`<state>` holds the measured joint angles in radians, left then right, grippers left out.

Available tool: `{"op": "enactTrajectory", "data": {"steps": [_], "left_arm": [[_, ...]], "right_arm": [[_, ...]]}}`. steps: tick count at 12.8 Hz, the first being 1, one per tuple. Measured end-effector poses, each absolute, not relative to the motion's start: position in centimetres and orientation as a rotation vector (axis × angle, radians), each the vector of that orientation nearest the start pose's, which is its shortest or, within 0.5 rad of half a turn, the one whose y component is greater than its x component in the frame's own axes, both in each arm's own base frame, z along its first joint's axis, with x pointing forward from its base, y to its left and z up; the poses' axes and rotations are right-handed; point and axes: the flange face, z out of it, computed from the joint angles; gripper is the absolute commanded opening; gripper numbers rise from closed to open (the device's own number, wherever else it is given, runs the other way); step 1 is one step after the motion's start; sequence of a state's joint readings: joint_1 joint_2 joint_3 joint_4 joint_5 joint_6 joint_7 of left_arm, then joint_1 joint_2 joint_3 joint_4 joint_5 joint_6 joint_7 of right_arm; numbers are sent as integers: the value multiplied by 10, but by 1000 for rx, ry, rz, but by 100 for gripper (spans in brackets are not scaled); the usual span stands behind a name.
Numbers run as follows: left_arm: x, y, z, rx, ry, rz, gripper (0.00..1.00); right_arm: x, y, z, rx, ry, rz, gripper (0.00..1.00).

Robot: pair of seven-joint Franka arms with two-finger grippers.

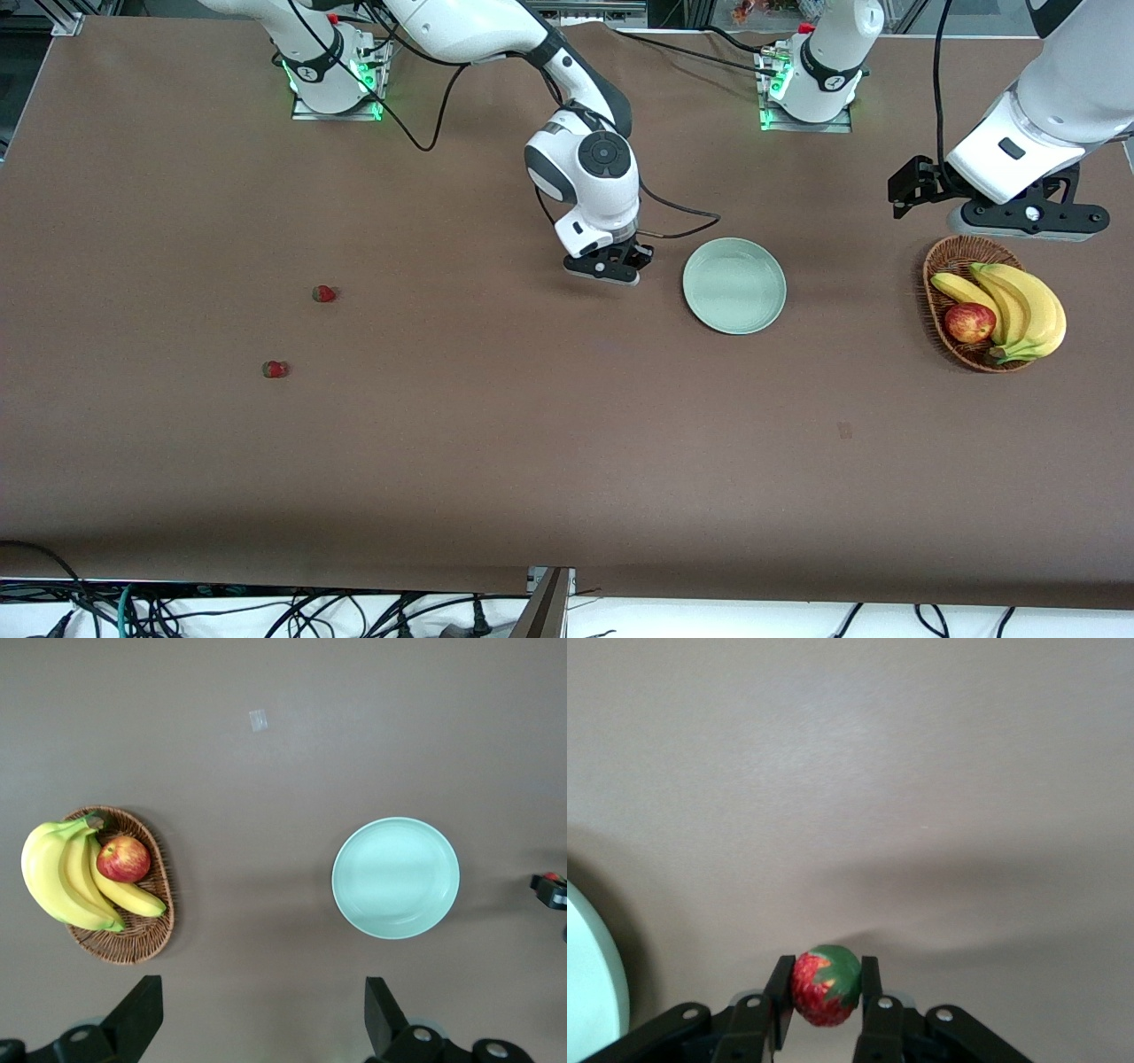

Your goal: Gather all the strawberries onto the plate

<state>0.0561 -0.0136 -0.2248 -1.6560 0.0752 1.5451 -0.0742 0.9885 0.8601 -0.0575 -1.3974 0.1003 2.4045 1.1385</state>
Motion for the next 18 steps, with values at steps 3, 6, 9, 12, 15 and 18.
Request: {"op": "enactTrajectory", "data": {"steps": [3, 6, 9, 12, 15, 18], "left_arm": [[540, -85, 584, -3046, 149, 151, 100], [542, -87, 580, -3045, 156, 164, 100], [546, -90, 571, -3045, 167, 189, 100], [553, -103, 543, -3058, 203, 279, 100], [571, -146, 477, -3120, 292, 407, 100], [586, -225, 380, -3154, 384, 389, 100]], "right_arm": [[438, 604, 177, -2951, 377, -104, 100], [449, 610, 196, -2917, 377, -143, 100], [505, 568, 244, -3006, 286, -140, 100], [569, 473, 292, -3156, 76, 24, 100], [605, 384, 306, -3273, -125, 210, 100], [632, 304, 301, -3324, -335, 321, 100]]}}
